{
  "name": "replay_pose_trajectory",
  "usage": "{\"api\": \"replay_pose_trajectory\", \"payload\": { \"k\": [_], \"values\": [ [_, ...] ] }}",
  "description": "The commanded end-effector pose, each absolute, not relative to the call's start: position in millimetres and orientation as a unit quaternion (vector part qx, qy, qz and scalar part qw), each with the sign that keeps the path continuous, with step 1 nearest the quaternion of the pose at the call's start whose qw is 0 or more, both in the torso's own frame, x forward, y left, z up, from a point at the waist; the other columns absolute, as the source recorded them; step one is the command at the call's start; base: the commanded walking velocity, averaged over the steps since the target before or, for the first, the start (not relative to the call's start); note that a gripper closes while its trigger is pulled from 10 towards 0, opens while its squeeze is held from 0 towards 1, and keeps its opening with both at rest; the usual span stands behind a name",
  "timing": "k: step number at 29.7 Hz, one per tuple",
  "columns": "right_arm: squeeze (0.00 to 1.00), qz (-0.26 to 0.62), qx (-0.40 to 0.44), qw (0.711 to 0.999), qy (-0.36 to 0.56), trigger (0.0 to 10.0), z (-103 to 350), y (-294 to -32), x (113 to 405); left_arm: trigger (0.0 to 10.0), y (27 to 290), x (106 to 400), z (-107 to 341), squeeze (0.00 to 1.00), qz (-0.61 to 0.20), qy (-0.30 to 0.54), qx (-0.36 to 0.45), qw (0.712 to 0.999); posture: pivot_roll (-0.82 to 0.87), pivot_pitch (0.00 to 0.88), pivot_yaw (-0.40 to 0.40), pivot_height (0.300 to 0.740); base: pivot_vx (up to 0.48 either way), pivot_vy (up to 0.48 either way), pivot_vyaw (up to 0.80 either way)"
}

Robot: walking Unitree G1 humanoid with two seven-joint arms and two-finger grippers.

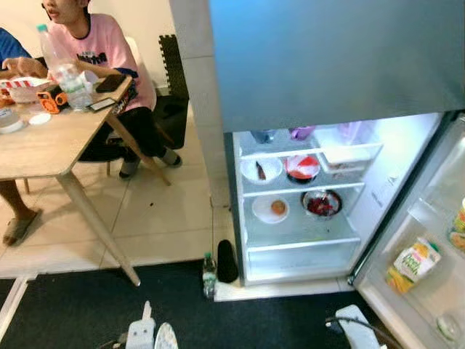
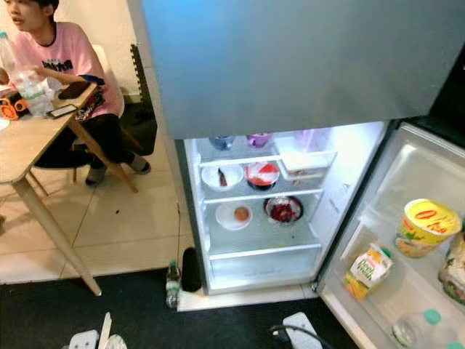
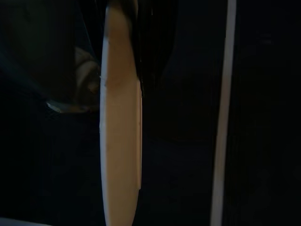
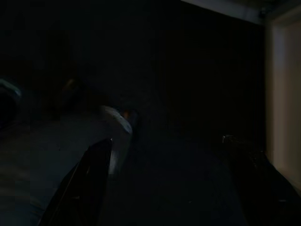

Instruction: Restocking fridge

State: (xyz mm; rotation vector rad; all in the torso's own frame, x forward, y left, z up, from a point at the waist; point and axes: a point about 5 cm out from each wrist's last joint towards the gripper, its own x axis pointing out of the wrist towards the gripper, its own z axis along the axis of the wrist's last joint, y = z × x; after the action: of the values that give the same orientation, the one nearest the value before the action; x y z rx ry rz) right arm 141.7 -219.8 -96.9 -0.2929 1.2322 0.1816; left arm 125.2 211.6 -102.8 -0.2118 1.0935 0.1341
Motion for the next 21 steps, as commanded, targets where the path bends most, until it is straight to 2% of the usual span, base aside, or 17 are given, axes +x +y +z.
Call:
{"api": "replay_pose_trajectory", "payload": {
  "k": [1, 10, 17, 21],
  "values": [
    [0.00, 0.080, -0.145, 0.803, 0.573, 10.0, -95.8, -222.7, 143.4, 10.0, 212.4, 118.7, -104.6, 0.00, 0.064, 0.526, -0.096, 0.843, -0.02, 0.000, 0.036, 0.740, 0.000, 0.000, 0.75],
    [0.00, 0.078, -0.135, 0.804, 0.573, 10.0, -96.9, -221.1, 141.3, 10.0, 210.6, 116.3, -105.6, 0.00, 0.052, 0.534, -0.104, 0.838, -0.02, 0.000, 0.036, 0.740, 0.000, 0.000, 0.00],
    [0.00, 0.079, -0.138, 0.805, 0.572, 10.0, -96.6, -220.4, 142.6, 10.0, 211.5, 115.3, -105.8, 0.00, 0.053, 0.535, -0.101, 0.837, -0.02, 0.000, 0.036, 0.740, 0.000, -0.453, 0.00],
    [0.00, 0.081, -0.142, 0.803, 0.573, 10.0, -96.6, -220.5, 142.5, 10.0, 211.4, 114.8, -105.9, 0.00, 0.059, 0.533, -0.109, 0.837, -0.02, 0.000, 0.036, 0.740, 0.000, -0.075, 0.00]
  ]
}}
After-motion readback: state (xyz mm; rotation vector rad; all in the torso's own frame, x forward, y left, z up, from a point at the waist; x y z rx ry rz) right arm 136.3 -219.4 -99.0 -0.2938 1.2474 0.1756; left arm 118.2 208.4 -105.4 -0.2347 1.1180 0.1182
